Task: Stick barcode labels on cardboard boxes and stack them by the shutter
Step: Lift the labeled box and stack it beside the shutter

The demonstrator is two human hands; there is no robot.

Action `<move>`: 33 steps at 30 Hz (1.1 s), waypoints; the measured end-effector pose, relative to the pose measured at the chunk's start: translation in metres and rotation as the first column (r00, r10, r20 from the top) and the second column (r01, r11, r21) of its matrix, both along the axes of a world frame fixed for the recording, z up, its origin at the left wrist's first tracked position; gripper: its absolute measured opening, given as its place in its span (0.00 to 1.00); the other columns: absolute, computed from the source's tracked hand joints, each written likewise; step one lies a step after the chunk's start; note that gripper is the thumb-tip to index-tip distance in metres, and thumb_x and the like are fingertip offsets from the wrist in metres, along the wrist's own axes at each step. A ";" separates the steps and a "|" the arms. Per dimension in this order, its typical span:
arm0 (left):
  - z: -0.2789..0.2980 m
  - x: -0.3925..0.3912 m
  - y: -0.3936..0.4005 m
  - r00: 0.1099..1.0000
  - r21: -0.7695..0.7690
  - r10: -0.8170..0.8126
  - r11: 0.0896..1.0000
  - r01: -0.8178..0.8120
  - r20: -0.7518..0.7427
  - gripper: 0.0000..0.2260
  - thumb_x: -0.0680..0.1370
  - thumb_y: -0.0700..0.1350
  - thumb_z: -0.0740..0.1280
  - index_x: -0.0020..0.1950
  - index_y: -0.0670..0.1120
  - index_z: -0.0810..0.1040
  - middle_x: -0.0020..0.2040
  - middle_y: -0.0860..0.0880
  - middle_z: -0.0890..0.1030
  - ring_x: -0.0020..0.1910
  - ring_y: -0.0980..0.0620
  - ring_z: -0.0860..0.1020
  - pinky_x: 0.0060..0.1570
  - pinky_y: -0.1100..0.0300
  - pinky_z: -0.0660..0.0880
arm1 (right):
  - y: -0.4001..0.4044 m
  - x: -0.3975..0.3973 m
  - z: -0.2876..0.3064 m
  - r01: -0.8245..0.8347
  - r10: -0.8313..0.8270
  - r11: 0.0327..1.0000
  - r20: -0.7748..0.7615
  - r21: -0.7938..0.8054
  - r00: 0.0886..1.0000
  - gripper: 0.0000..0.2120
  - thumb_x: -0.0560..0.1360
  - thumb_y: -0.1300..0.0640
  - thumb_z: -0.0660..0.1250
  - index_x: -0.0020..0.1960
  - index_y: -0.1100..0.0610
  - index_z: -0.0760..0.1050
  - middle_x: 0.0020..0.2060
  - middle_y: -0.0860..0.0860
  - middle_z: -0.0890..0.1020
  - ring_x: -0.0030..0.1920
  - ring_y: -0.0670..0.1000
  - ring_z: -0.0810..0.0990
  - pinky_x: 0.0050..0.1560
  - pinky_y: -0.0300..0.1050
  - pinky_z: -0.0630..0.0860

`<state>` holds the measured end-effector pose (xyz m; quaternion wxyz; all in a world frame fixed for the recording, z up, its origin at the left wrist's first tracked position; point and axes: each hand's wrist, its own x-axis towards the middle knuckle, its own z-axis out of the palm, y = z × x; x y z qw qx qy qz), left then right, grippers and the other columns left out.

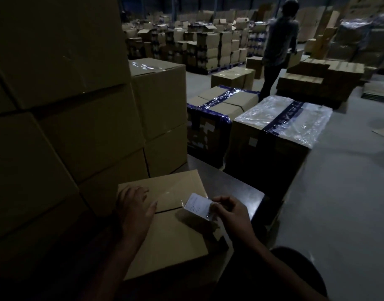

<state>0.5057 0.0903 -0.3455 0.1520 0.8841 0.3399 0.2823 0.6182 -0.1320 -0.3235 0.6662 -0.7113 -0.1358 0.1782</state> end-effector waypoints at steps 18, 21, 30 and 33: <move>-0.072 0.146 -0.307 0.754 -0.472 -0.656 0.676 0.566 -0.036 0.23 0.73 0.56 0.69 0.65 0.52 0.71 0.59 0.55 0.74 0.55 0.56 0.76 0.54 0.61 0.73 | -0.213 0.071 -0.109 0.419 -0.475 0.879 -0.375 -0.226 0.796 0.07 0.70 0.64 0.69 0.48 0.64 0.77 0.40 0.60 0.83 0.41 0.57 0.82 0.38 0.45 0.77; -0.101 0.170 -0.329 0.678 -0.557 -0.703 0.658 0.507 -0.213 0.23 0.74 0.52 0.72 0.66 0.50 0.71 0.60 0.52 0.75 0.59 0.52 0.76 0.57 0.59 0.72 | -0.254 0.092 -0.175 0.364 -0.476 0.873 -0.401 -0.325 0.783 0.20 0.58 0.52 0.68 0.45 0.63 0.79 0.39 0.58 0.84 0.41 0.58 0.83 0.39 0.44 0.76; -0.129 0.205 -0.380 0.630 -0.652 -0.715 0.638 0.409 -0.304 0.26 0.74 0.54 0.72 0.69 0.50 0.70 0.59 0.52 0.76 0.56 0.54 0.77 0.58 0.57 0.75 | -0.310 0.108 -0.175 0.287 -0.516 0.814 -0.402 -0.506 0.756 0.10 0.68 0.67 0.65 0.28 0.61 0.77 0.25 0.56 0.78 0.27 0.53 0.75 0.29 0.41 0.70; -0.127 0.208 -0.383 0.669 -0.645 -0.686 0.654 0.396 -0.285 0.25 0.74 0.54 0.72 0.68 0.50 0.70 0.60 0.52 0.76 0.55 0.56 0.77 0.58 0.58 0.75 | -0.316 0.118 -0.190 0.235 -0.488 0.814 -0.405 -0.531 0.773 0.09 0.70 0.57 0.72 0.35 0.62 0.81 0.30 0.57 0.82 0.33 0.56 0.80 0.34 0.46 0.74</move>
